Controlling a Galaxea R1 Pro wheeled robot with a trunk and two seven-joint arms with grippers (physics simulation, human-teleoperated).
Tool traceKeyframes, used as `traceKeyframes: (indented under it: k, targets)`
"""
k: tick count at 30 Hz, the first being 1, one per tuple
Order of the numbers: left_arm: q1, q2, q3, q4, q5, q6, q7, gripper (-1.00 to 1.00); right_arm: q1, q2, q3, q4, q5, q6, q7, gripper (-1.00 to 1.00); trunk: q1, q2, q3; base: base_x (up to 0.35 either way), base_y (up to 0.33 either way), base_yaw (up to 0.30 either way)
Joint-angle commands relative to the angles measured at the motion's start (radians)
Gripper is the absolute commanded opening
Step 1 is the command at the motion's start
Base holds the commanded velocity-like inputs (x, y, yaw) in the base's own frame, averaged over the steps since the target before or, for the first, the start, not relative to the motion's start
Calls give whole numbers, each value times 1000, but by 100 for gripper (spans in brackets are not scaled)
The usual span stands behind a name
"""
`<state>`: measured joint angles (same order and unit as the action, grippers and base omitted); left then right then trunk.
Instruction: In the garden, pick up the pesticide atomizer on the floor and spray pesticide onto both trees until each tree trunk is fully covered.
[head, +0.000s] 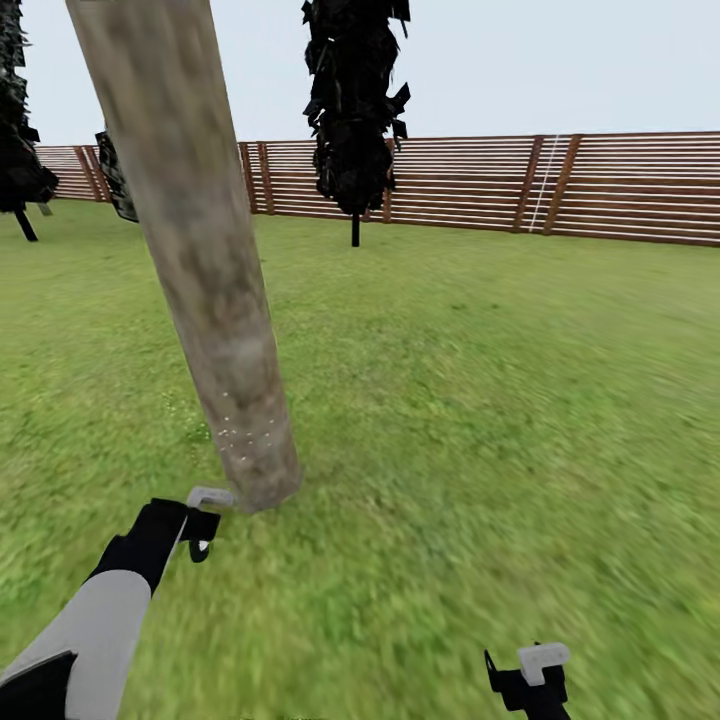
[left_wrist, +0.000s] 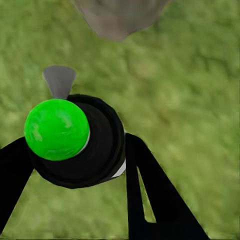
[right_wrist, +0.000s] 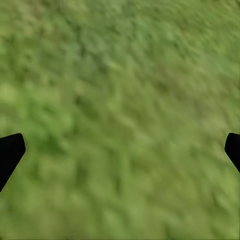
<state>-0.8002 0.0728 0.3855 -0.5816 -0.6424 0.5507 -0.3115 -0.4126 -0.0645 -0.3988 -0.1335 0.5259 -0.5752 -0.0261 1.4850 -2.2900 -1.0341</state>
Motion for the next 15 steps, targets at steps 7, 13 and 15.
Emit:
traceKeyframes:
  k: [7,13,15]
  targets:
    - [0,31,76,118,14,-70,1,-100,0,-1,-1,0,-1,0,0,100,0,0,0,39,0,199]
    - [0,-29,83,123,13,-86,30,-100,0,-1,0,0,0,-1,2,100,0,0,0,312,0,11]
    - [0,-30,85,120,13,-86,33,-100,0,-1,0,0,0,-1,3,100,0,0,0,338,0,0]
